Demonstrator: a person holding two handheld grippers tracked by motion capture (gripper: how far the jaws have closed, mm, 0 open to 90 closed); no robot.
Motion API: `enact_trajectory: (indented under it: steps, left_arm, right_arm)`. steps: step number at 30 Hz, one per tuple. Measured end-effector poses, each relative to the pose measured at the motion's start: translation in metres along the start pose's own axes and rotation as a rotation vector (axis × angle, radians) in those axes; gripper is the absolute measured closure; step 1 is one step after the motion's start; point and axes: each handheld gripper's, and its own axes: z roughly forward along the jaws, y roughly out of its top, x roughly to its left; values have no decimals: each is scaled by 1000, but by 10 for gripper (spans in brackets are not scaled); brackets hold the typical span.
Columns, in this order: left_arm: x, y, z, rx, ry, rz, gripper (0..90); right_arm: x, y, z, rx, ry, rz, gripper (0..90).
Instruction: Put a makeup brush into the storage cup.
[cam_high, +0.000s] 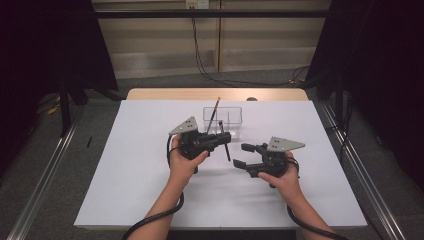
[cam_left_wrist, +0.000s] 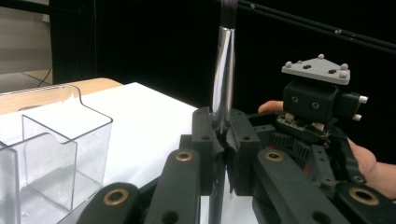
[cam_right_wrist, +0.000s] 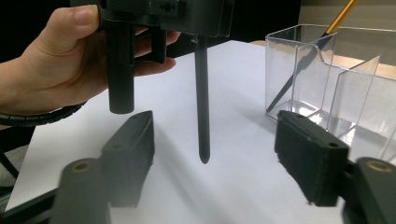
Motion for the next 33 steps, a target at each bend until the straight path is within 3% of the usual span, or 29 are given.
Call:
enact_trajectory:
  steps: [11, 33]
  left_arm:
    - [4, 5, -4, 6, 34, 18, 833]
    - [11, 13, -10, 19, 64, 34, 834]
  right_arm:
    - [-4, -2, -16, 12, -24, -14, 143]
    - [-13, -8, -49, 24, -81, 5, 72]
